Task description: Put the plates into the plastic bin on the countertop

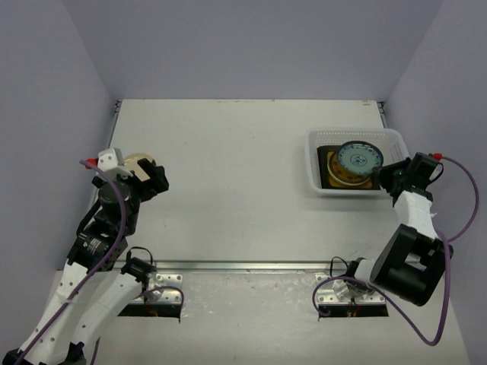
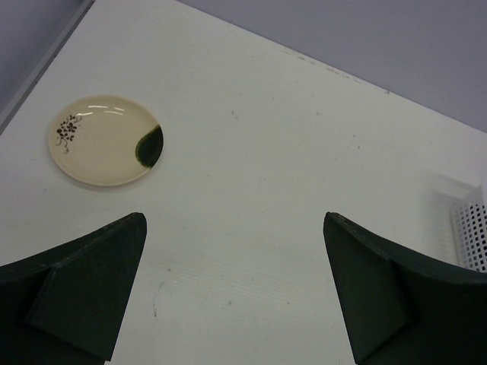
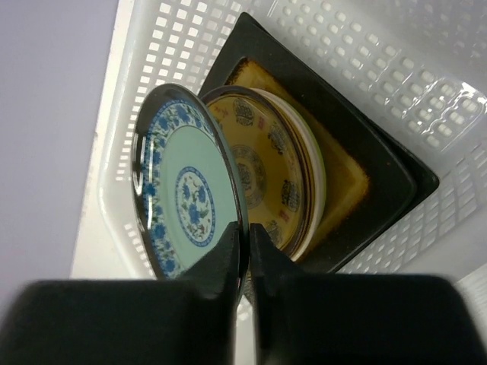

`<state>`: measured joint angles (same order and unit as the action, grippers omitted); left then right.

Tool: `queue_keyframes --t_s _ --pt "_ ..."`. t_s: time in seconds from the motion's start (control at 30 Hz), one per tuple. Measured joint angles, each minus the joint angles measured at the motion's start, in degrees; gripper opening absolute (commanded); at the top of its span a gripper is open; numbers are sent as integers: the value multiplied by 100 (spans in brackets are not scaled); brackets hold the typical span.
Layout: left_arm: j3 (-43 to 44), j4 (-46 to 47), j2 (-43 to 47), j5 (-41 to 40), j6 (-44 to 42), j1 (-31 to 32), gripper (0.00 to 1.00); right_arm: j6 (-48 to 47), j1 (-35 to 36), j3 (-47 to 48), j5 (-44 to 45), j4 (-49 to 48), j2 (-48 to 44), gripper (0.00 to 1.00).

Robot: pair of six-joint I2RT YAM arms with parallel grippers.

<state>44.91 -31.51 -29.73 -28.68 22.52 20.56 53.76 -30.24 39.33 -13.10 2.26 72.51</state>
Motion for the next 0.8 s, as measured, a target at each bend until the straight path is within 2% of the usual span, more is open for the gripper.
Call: queue_keyframes --t_s 0.2,0.23,0.4,0.5,0.7,0.8 --pt "0 2 -19 34 -12 0 100 -84 0 2 -140 18 -3 96" --pt "0 2 -19 34 -15 0 100 -93 0 2 -198 39 -16 99" --pt "1 -3 -200 86 96 0 100 -247 125 14 -401 308 -413 99" --pt "44 -91 -636 134 523 0 100 -478 575 141 -464 503 -800 99" --pt "-51 -29 -1870 111 2088 -241 100 -1332 3165 826 -569 830 -949 99" --pt "-186 245 -2699 368 2623 -1216 100 -1643 4080 904 -870 886 -901 99"
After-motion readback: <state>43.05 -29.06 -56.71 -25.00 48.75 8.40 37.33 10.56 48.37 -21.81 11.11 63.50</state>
